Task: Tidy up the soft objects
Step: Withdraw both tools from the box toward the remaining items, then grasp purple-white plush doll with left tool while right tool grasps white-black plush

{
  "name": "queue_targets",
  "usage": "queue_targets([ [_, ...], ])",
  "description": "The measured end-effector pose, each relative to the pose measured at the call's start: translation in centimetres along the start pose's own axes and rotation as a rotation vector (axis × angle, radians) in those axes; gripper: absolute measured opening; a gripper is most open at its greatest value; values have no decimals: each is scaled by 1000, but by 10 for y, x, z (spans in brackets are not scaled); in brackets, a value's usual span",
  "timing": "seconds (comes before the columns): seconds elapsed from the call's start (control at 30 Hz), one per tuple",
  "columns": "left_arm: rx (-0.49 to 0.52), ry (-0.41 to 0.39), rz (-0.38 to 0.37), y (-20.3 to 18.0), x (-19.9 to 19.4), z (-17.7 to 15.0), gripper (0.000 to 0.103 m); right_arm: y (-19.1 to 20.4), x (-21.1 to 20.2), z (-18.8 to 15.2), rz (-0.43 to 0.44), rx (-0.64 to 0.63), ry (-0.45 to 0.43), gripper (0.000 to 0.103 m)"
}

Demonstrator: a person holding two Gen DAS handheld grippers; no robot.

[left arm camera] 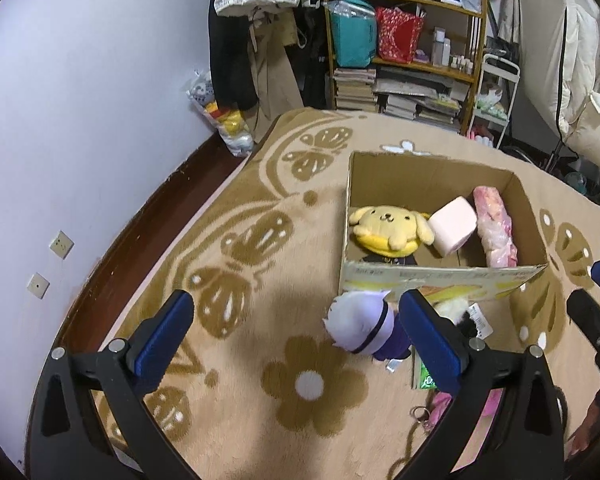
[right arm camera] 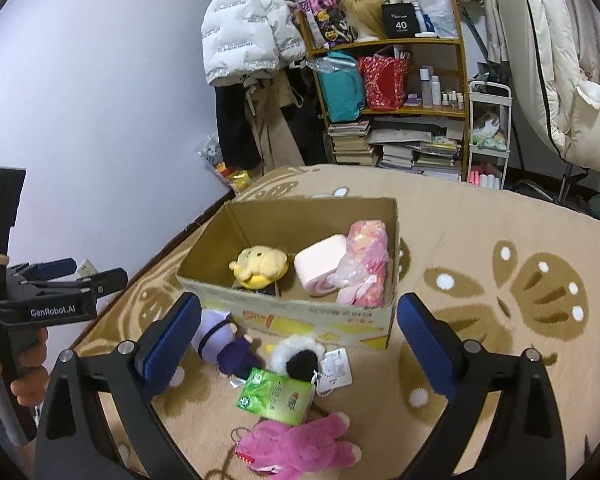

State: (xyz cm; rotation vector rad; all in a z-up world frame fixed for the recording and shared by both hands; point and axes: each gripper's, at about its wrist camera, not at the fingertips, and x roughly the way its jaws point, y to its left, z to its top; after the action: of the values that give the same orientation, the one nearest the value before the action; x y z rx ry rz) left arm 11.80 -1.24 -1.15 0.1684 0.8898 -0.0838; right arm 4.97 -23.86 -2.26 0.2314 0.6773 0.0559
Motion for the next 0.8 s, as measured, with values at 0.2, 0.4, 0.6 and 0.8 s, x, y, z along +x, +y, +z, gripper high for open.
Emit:
queue_targets([
  [0.2,-5,54,-13,-2,17,-6,101,4,14,-9,-2,-28,39,102],
  [0.4,2,95,-25,-9,34,-6,101,7,31,-18,-3,-51,81,103],
  [0.6,7,133,-33,-15,52,-7,101,10,51,-24,-13,-82,126,102],
  [0.8,-7,175,-45,-17,71,-7,101,13,71,-31,-15,-105,174,102],
])
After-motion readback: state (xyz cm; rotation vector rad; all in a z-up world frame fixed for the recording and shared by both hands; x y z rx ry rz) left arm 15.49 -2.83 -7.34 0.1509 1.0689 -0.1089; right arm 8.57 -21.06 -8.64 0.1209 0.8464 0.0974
